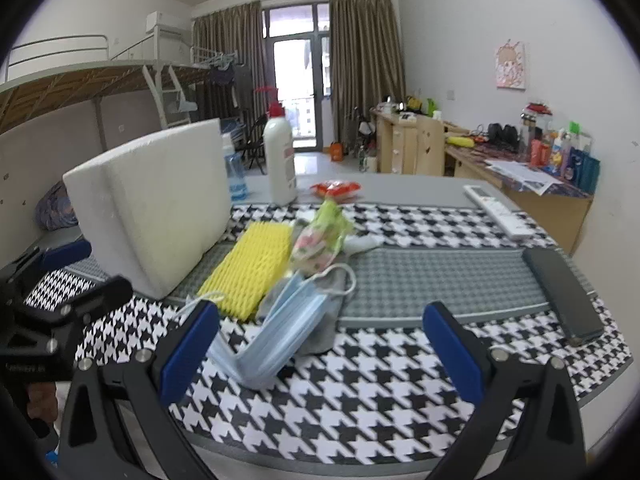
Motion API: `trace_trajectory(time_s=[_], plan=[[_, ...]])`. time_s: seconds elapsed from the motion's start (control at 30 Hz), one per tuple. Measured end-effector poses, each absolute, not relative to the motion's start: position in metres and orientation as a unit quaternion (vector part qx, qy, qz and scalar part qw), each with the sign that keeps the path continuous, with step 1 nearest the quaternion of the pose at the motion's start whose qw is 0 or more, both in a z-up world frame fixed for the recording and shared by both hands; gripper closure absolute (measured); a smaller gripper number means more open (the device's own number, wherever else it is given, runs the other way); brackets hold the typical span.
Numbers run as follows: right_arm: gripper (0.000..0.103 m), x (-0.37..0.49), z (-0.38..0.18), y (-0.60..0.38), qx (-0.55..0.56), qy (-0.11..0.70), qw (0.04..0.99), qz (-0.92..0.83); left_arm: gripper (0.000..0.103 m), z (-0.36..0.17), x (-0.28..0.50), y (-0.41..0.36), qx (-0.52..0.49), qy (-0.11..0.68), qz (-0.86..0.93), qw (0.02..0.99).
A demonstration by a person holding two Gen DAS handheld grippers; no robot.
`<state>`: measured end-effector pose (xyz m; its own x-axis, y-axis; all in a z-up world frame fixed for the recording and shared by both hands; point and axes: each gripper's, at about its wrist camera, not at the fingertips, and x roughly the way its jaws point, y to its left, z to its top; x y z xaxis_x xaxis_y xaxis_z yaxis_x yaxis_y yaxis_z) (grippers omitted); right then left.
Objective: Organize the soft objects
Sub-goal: 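Grasp the blue face mask with the right tool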
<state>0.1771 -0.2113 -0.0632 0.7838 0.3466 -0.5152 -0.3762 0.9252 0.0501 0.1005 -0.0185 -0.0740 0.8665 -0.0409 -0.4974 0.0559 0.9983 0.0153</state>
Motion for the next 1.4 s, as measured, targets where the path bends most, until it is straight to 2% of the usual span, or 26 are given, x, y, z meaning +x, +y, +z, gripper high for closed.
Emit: trace_trajectory(time_s=[0.37,0.43,0.67,0.77,0.9,1.0,1.07,1.13,1.4], plan=[[0.004,0.177,-0.084,-0.185,-0.051,0.304,0.924,0.227,0.001,-0.080,0.105,-0.001,0.002,0.271,-0.006,0.963],[0.011,0.178,-0.087,-0.183,-0.056,0.312,0.920,0.231,0.001,-0.080,0.106,0.001,0.004,0.273,-0.006,0.962],[0.019,0.183,-0.096,-0.178,-0.057,0.339,0.908,0.240,0.001,-0.082,0.106,0.003,0.005,0.275,-0.002,0.961],[0.027,0.185,-0.098,-0.177,-0.061,0.348,0.904,0.241,0.001,-0.084,0.108,0.000,0.007,0.281,-0.007,0.960],[0.043,0.187,-0.101,-0.178,-0.053,0.353,0.901,0.246,0.001,-0.088,0.110,-0.005,0.010,0.287,-0.012,0.958],[0.045,0.190,-0.106,-0.178,-0.049,0.359,0.899,0.247,0.001,-0.090,0.113,-0.011,0.012,0.295,-0.021,0.955],[0.050,0.191,-0.107,-0.180,-0.047,0.359,0.898,0.250,0.001,-0.091,0.115,-0.015,0.016,0.299,-0.029,0.954],[0.064,0.191,-0.106,-0.182,-0.042,0.359,0.897,0.254,0.001,-0.092,0.116,-0.018,0.016,0.301,-0.035,0.953],[0.074,0.187,-0.100,-0.193,-0.040,0.351,0.900,0.253,0.001,-0.093,0.120,-0.027,0.019,0.307,-0.033,0.951]])
